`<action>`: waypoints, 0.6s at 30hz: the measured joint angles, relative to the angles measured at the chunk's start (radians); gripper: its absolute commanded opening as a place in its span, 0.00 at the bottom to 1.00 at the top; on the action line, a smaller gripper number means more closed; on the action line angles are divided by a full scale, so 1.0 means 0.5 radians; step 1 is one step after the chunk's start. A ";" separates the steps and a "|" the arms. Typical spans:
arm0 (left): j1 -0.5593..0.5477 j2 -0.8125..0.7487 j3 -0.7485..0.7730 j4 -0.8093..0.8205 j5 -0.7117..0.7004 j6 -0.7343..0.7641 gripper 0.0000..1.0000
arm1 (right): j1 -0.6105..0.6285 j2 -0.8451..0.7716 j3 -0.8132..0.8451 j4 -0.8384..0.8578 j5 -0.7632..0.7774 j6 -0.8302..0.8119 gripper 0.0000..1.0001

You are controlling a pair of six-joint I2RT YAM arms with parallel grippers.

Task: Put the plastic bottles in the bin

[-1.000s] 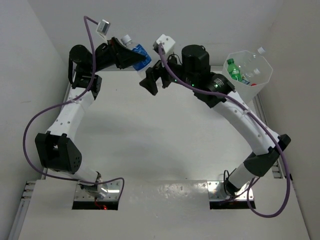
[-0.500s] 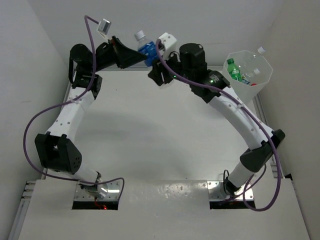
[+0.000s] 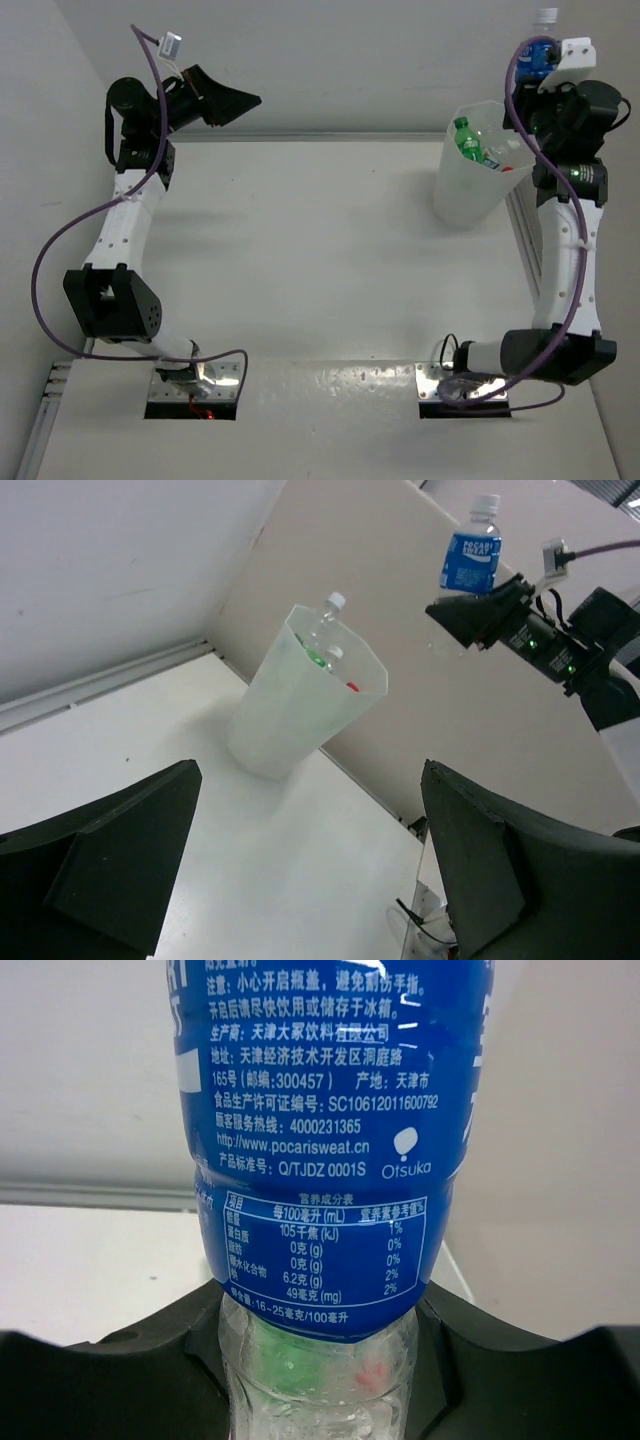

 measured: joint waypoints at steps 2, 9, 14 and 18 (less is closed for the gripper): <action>-0.009 0.001 -0.049 -0.027 0.002 0.043 1.00 | -0.140 0.073 0.000 0.010 -0.072 -0.001 0.07; -0.011 0.001 -0.104 -0.108 0.026 0.153 1.00 | -0.320 0.439 0.002 0.023 -0.233 0.061 0.10; -0.005 0.000 -0.104 -0.224 0.038 0.272 1.00 | -0.320 0.603 0.005 0.010 -0.260 0.089 0.22; 0.008 0.000 -0.102 -0.403 0.037 0.390 1.00 | -0.319 0.634 0.005 -0.009 -0.266 0.076 0.47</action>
